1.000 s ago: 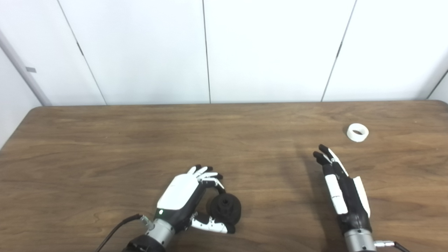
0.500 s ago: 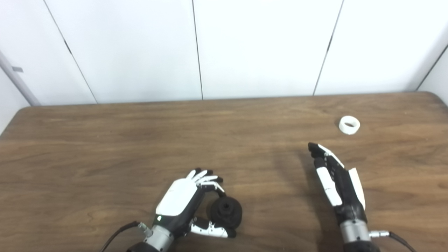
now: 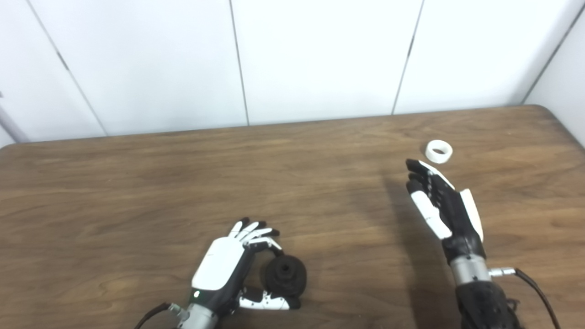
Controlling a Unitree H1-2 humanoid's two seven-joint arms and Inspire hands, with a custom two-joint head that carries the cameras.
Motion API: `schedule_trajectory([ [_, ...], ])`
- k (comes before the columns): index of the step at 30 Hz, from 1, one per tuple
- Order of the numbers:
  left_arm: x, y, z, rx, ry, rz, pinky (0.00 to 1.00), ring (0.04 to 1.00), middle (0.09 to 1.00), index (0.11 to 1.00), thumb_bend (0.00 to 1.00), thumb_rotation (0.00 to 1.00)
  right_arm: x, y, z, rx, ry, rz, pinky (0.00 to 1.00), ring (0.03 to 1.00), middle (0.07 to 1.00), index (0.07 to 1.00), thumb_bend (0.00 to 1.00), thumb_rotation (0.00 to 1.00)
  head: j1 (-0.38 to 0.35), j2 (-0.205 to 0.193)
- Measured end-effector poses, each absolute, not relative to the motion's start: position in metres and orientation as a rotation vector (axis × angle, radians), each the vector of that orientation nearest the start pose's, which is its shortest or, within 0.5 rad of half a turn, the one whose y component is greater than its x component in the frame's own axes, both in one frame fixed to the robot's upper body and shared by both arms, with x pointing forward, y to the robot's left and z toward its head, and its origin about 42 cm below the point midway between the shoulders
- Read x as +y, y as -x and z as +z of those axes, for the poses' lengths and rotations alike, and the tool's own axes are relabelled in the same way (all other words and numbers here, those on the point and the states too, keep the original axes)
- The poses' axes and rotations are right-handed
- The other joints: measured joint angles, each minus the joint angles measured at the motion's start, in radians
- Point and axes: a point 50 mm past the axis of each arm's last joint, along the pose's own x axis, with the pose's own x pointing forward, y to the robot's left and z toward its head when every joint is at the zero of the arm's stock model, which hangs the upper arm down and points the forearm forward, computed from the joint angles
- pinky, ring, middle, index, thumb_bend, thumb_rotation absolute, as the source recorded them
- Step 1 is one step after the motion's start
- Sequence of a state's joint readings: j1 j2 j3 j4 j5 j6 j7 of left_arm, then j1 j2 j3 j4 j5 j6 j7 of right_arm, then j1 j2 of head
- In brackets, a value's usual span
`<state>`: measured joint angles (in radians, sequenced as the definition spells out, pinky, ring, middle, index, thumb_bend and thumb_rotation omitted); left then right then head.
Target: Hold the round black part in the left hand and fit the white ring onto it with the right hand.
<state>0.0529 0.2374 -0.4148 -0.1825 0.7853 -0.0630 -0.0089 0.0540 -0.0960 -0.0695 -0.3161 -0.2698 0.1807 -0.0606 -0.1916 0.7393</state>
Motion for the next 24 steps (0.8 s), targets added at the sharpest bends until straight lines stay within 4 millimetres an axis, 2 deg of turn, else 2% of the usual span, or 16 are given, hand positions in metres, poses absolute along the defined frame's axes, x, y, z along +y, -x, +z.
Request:
schedule_trajectory([
  [4,0.167,-0.24,0.117,-0.298,-0.953,-0.415,1.0,0.915,0.816,0.485,0.52,0.05,-0.273,-0.269,0.169,-0.069,0.4,-0.203,0.85,0.872,0.862,0.836,0.48,0.83,-0.023,0.009],
  [8,0.168,-0.241,0.117,-0.296,-0.96,-0.415,1.0,0.912,0.811,0.485,0.52,0.05,-0.291,-0.285,0.189,-0.103,0.466,-0.219,0.75,0.849,0.883,0.844,0.51,0.78,-0.055,0.015],
  [12,0.17,-0.242,0.119,-0.3,-0.975,-0.416,1.0,0.909,0.807,0.485,0.52,0.05,-0.307,-0.301,0.211,-0.131,0.558,-0.223,0.8,0.875,0.902,0.856,0.56,0.76,-0.109,0.043],
  [14,0.171,-0.242,0.119,-0.299,-0.98,-0.419,1.0,0.903,0.804,0.485,0.52,0.05,-0.313,-0.307,0.219,-0.139,0.629,-0.228,0.78,0.855,0.883,0.863,0.56,0.68,-0.129,0.046],
  [17,0.173,-0.242,0.122,-0.299,-0.993,-0.432,1.0,0.902,0.8,0.485,0.52,0.05,-0.324,-0.318,0.225,-0.13,0.731,-0.229,0.78,0.846,0.872,0.874,0.58,0.63,-0.141,0.048],
  [20,0.176,-0.242,0.123,-0.299,-1.003,-0.433,1.0,0.905,0.799,0.485,0.52,0.05,-0.331,-0.326,0.231,-0.109,0.824,-0.23,0.83,0.905,0.891,0.869,0.59,0.52,-0.158,0.048],
  [22,0.177,-0.241,0.123,-0.3,-1.005,-0.432,1.0,0.903,0.797,0.484,0.52,0.05,-0.332,-0.332,0.233,-0.093,0.877,-0.223,0.88,0.951,0.911,0.837,0.62,0.4,-0.169,0.048],
  [24,0.177,-0.241,0.123,-0.302,-1.006,-0.432,1.0,0.9,0.796,0.484,0.52,0.05,-0.335,-0.337,0.234,-0.071,0.92,-0.216,0.91,0.983,0.926,0.813,0.66,0.33,-0.183,0.048],
])
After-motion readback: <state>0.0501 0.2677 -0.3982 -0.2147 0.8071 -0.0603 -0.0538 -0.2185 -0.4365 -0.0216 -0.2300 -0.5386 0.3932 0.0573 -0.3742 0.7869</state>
